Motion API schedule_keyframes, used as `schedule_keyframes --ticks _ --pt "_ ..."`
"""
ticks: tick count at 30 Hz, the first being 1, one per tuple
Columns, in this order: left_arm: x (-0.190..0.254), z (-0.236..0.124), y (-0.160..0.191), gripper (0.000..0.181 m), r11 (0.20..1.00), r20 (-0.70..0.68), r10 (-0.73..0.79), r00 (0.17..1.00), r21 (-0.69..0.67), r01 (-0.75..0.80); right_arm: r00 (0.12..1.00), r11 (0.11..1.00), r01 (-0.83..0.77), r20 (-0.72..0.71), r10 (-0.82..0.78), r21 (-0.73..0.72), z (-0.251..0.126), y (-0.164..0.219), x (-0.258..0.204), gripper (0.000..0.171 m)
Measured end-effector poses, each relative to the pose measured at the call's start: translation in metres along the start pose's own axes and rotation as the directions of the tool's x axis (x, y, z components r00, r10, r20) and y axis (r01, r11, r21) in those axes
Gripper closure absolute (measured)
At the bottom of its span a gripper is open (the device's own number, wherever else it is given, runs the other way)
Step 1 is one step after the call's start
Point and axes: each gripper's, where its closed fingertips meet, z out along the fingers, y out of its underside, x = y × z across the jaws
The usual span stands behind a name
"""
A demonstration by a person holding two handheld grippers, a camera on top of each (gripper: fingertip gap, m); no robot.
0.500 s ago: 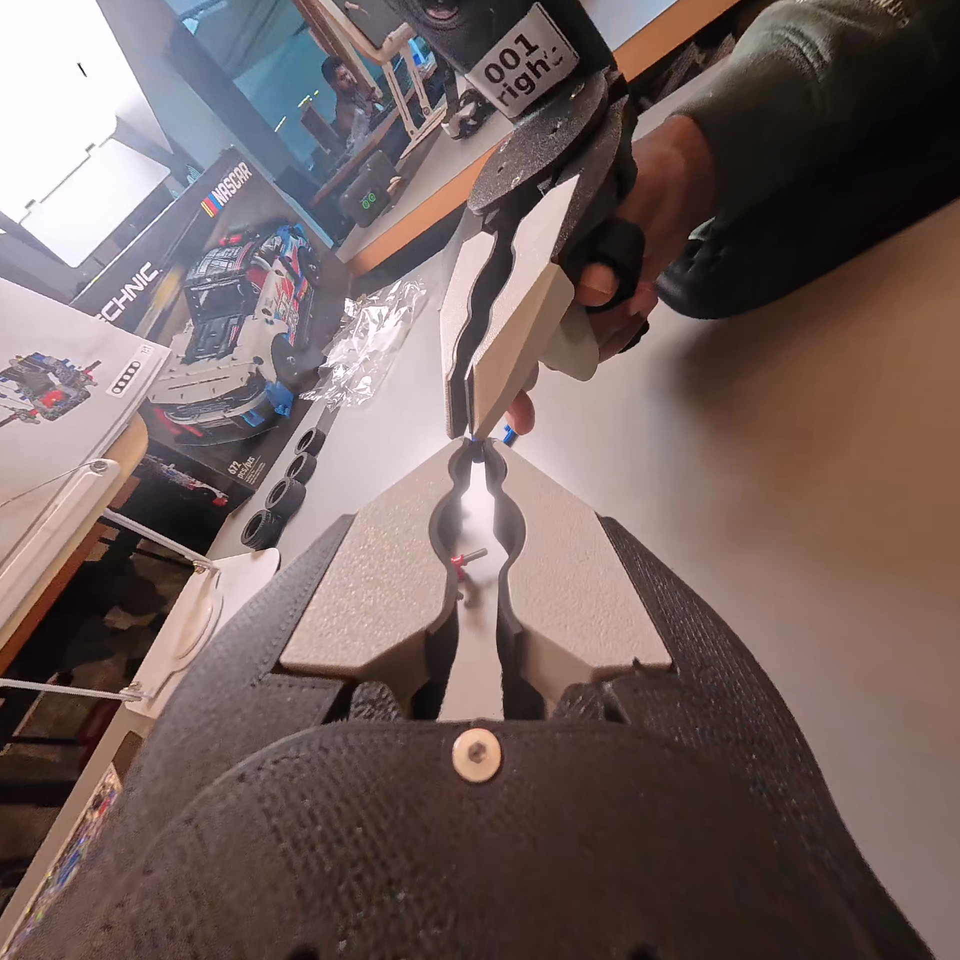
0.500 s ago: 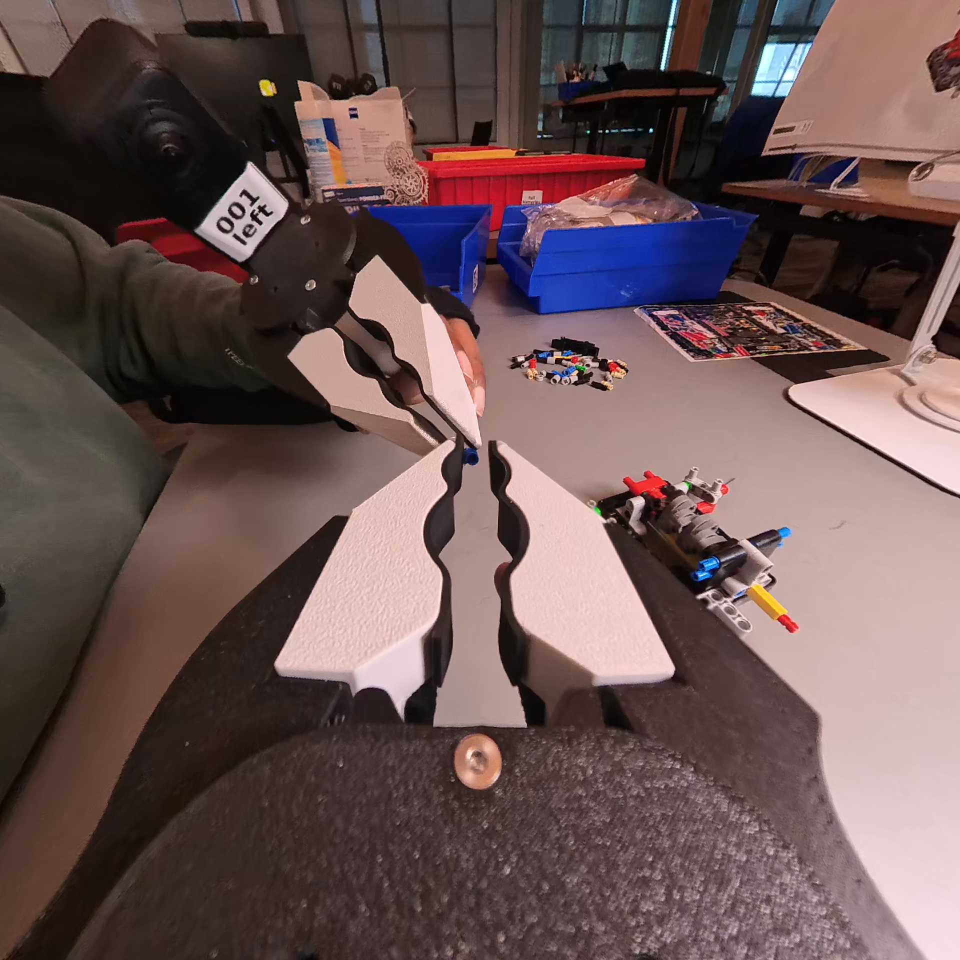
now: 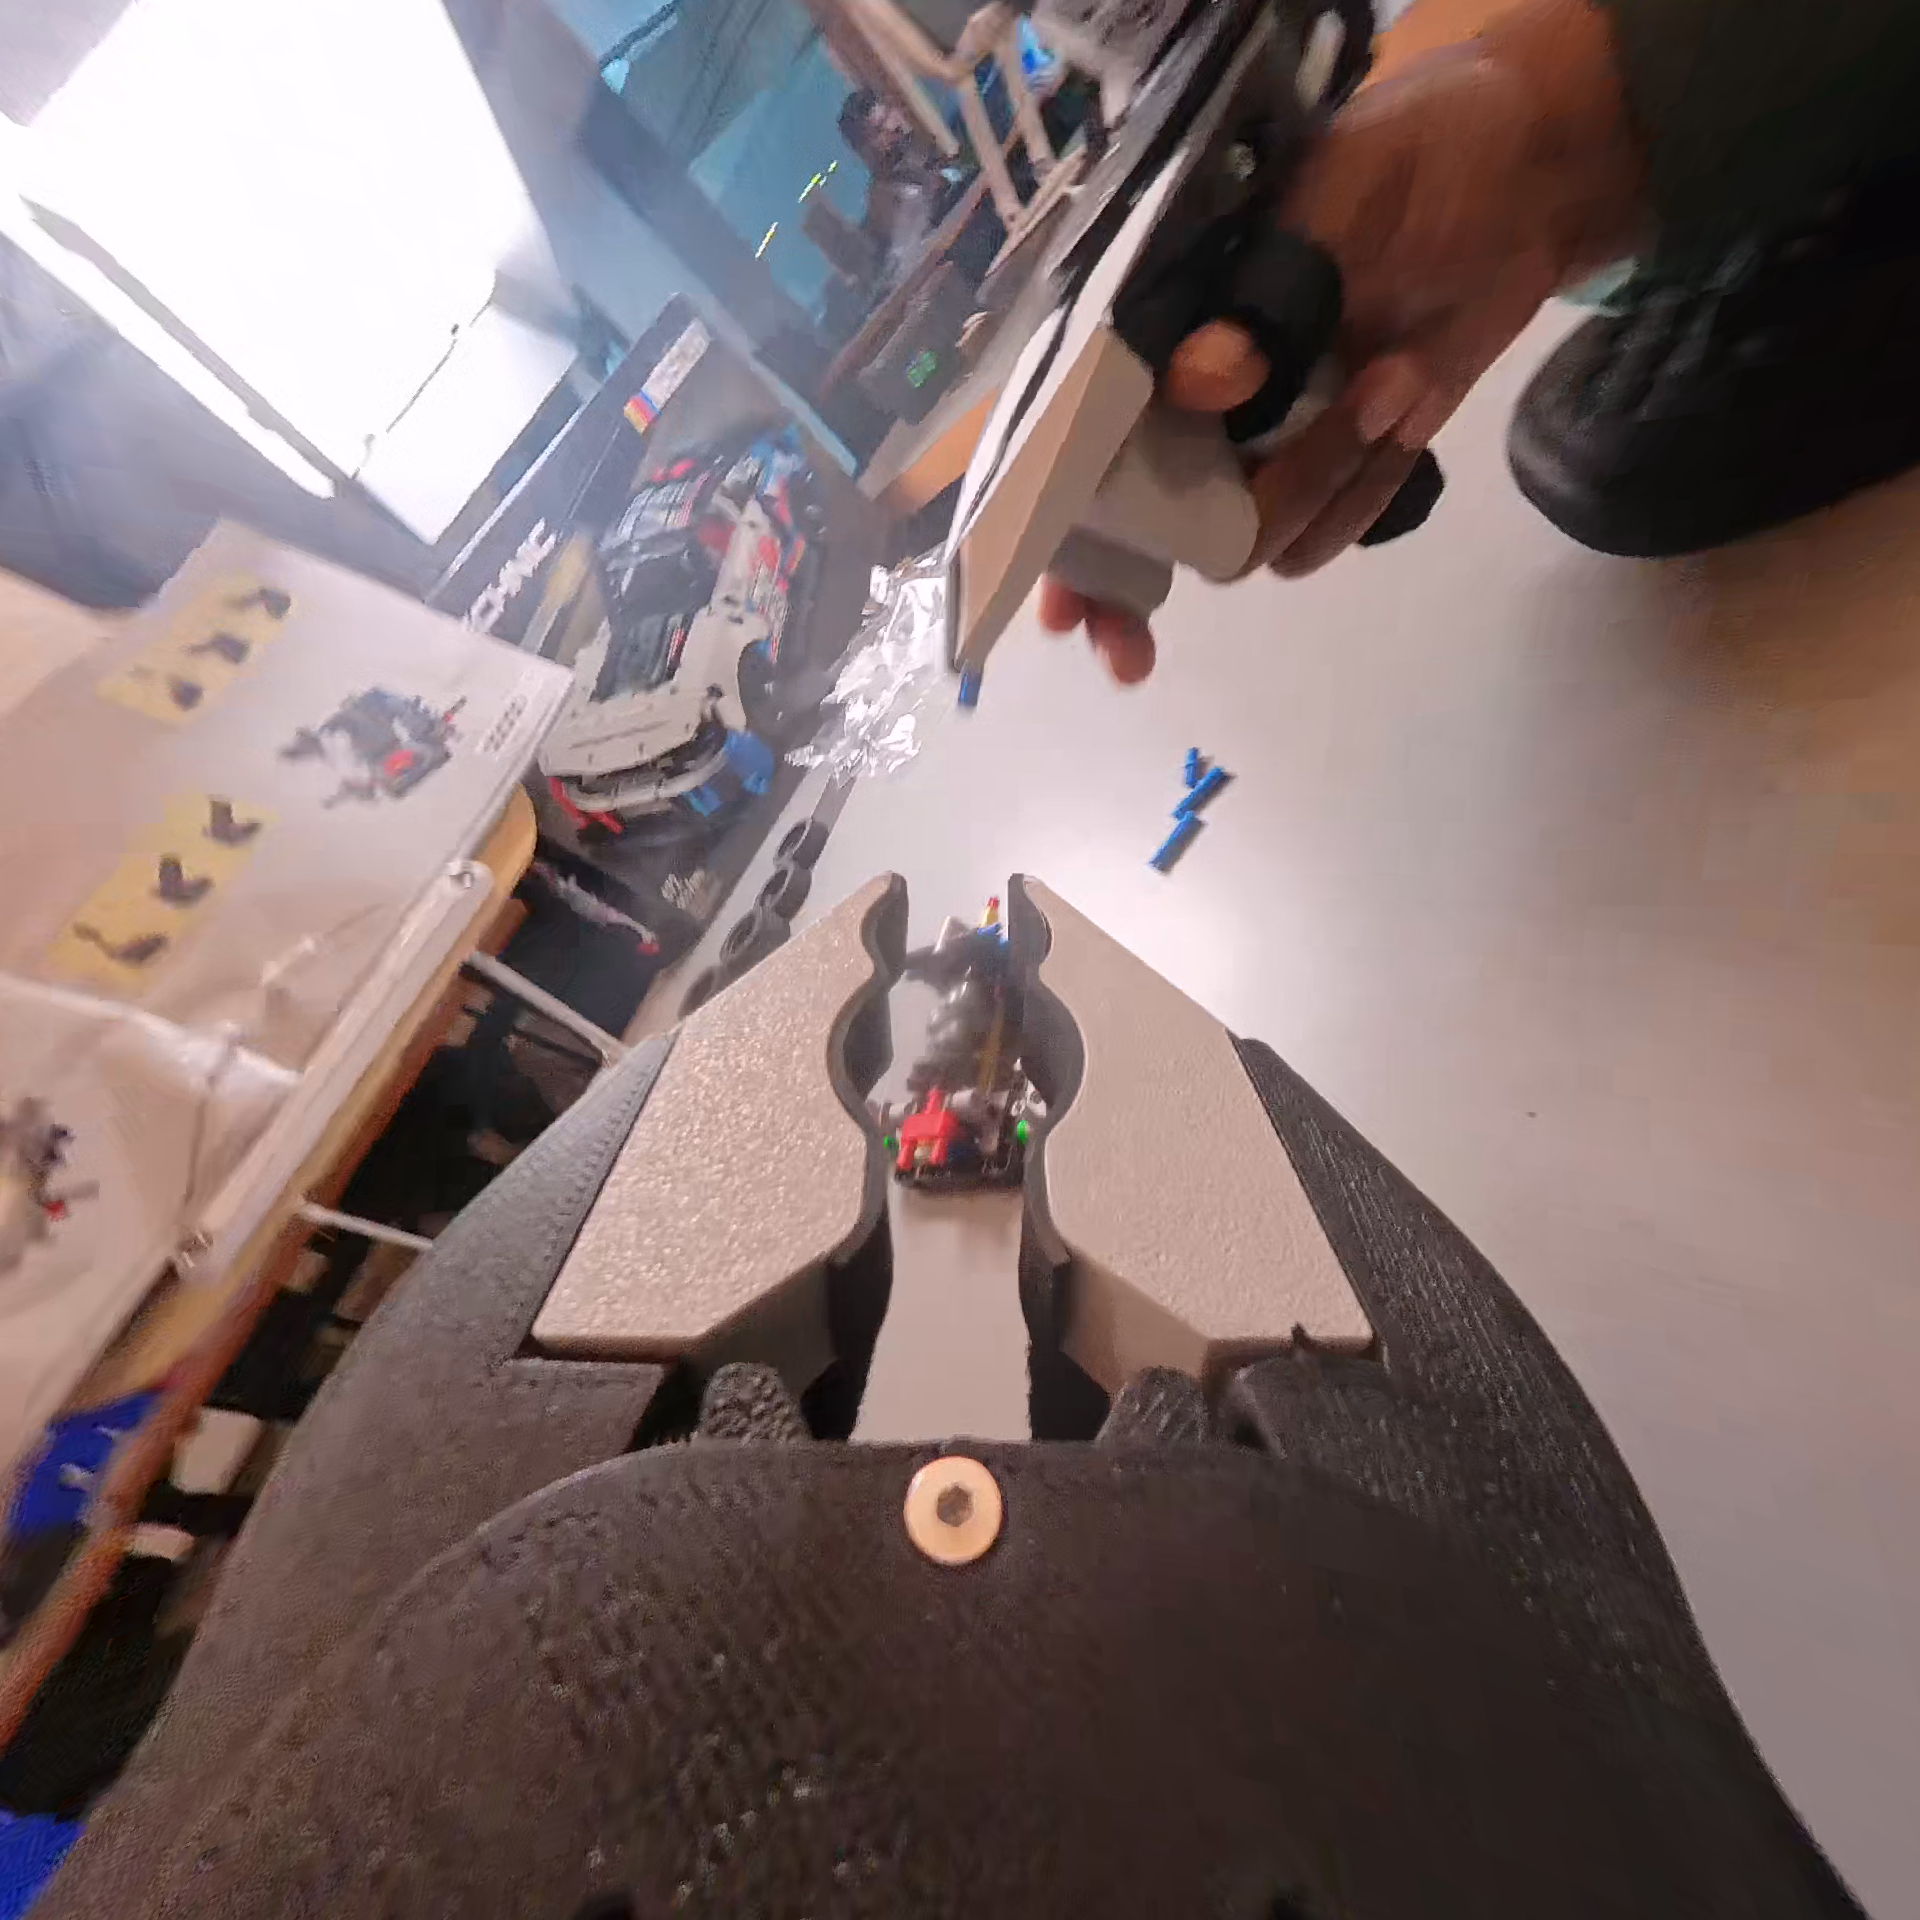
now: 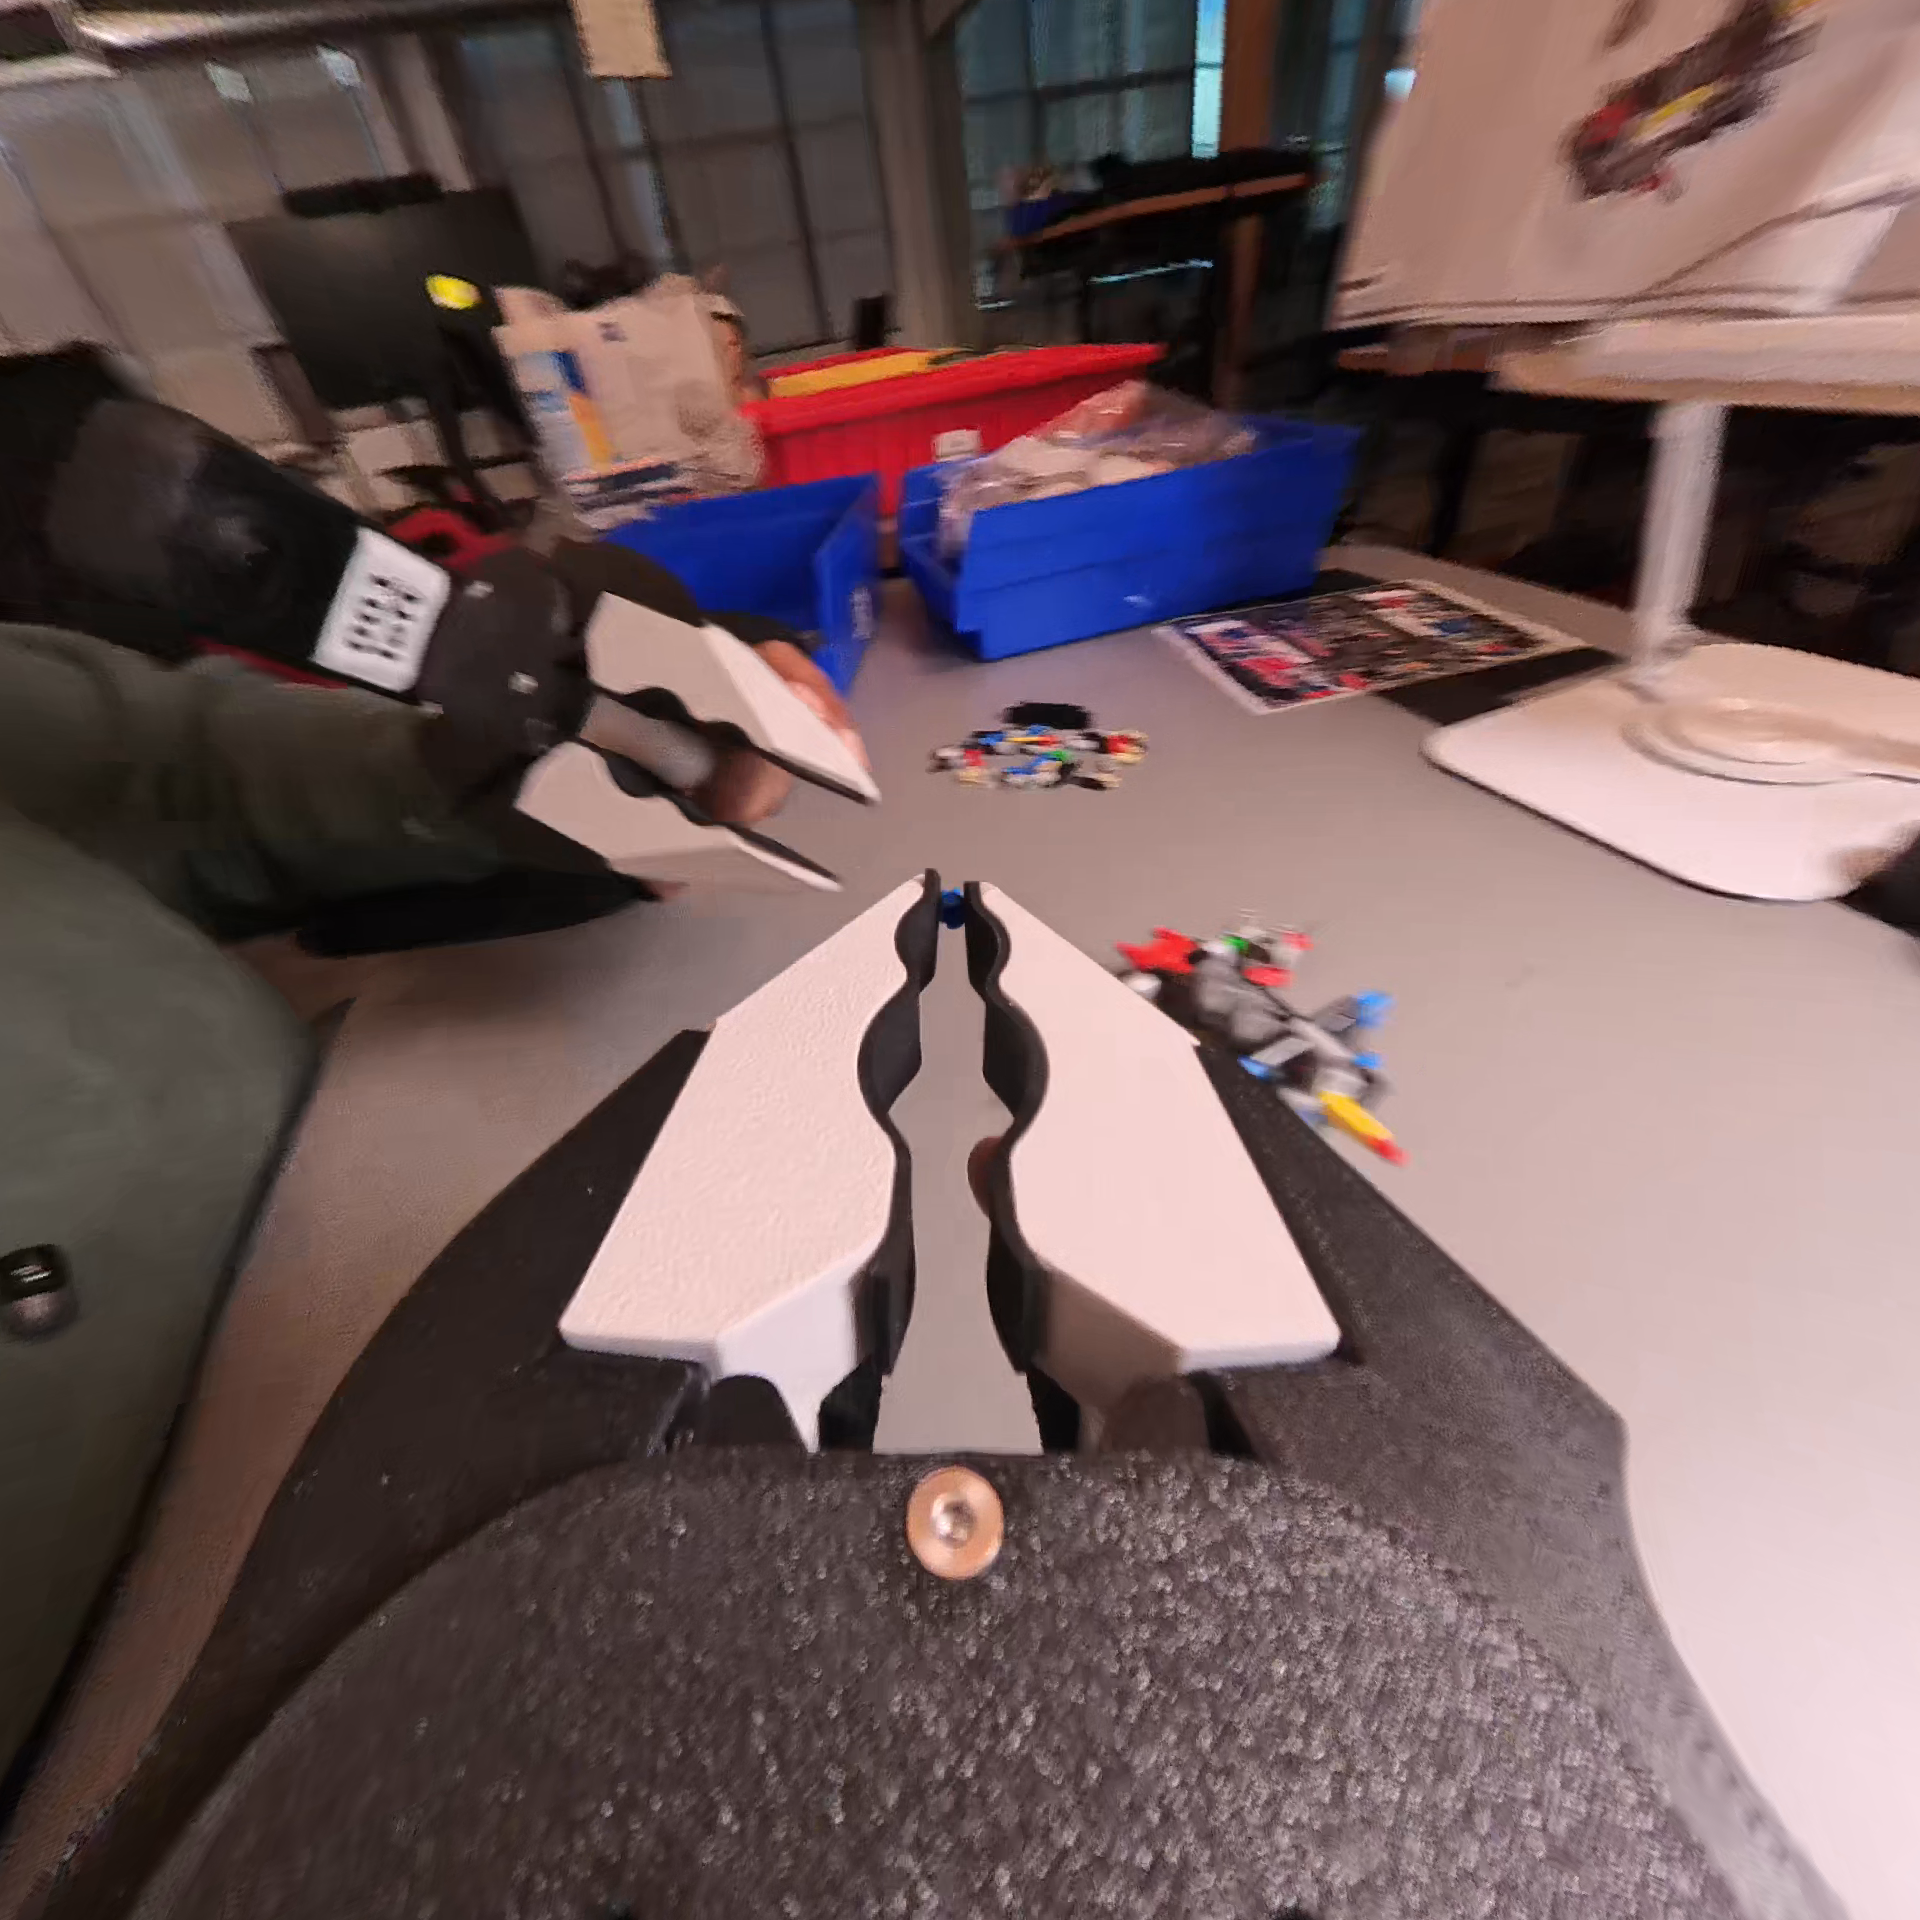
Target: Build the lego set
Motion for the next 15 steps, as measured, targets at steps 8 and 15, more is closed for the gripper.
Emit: schedule_keyframes --ticks 8,15 --pt "-0.074 -0.024 0.07 0.168 0.805 0.033 -0.591 0.806 -0.041 0.592 0.888 0.827 0.026 -0.367 -0.277 -0.561 -0.057 0.094 0.097 0.169" --pt "-0.084 -0.03 0.087 0.165 0.71 0.033 -0.704 0.709 -0.007 0.705 0.865 0.731 0.067 -0.326 -0.383 -0.679 -0.056 0.115 0.102 0.17"
